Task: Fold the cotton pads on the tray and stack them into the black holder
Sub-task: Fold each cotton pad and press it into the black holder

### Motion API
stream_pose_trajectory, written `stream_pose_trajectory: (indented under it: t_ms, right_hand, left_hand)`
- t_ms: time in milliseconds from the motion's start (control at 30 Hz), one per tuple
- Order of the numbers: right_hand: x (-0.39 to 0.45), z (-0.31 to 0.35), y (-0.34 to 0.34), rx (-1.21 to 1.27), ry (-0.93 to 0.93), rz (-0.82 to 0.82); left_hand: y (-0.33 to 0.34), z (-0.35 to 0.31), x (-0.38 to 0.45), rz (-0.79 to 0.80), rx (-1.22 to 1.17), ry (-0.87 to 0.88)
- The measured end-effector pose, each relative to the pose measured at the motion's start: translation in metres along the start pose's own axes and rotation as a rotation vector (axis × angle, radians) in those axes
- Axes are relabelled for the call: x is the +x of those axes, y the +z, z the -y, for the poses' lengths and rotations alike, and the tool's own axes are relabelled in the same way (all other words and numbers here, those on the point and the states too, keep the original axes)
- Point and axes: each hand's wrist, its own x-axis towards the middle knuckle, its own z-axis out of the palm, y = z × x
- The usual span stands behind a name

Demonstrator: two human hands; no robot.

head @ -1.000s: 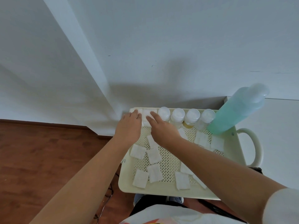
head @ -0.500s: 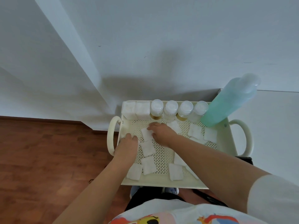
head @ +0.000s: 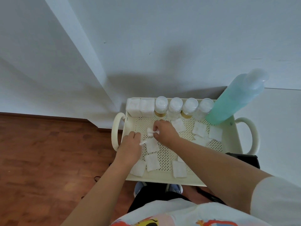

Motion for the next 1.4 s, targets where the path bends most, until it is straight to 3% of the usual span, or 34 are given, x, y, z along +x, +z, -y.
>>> stream_pose_trajectory:
  t_ms: [167, 267, 400, 533, 733, 900, 1067, 1267, 1400]
  right_hand:
    - [-0.038, 0.006, -0.029, 0.456, 0.145, -0.181]
    - [-0.071, 0.005, -0.053, 0.699, 0.232, -0.17]
    - [-0.115, -0.01, -0.086, 0.866, 0.307, -0.091]
    - [-0.151, -0.026, -0.122, 0.856, 0.343, -0.027]
    - [-0.191, -0.056, -0.175, 0.983, 0.427, -0.187]
    - [-0.219, -0.089, -0.187, 0.674, 0.541, -0.228]
    - [-0.232, -0.094, -0.181, 0.256, 0.469, -0.255]
    - [-0.233, -0.097, -0.166, 0.16, 0.516, -0.237]
    - [-0.232, -0.093, -0.141, -0.128, 0.56, -0.286]
  left_hand:
    - [-0.018, -0.01, -0.006, -0.132, -0.461, -0.195]
    - [-0.025, -0.025, -0.007, -0.044, -0.767, -0.327]
    - [-0.023, -0.05, -0.008, 0.098, -1.088, -0.361]
    - [-0.02, -0.08, -0.005, 0.188, -1.149, -0.292]
    - [-0.013, -0.122, 0.001, 0.312, -1.08, -0.151]
    - [-0.009, -0.144, 0.002, 0.374, -1.057, -0.087]
    - [-0.006, -0.153, 0.001, 0.393, -1.038, -0.069]
    - [-0.004, -0.16, 0.0, 0.394, -1.011, -0.076]
    - [-0.002, -0.162, -0.001, 0.379, -1.014, -0.104]
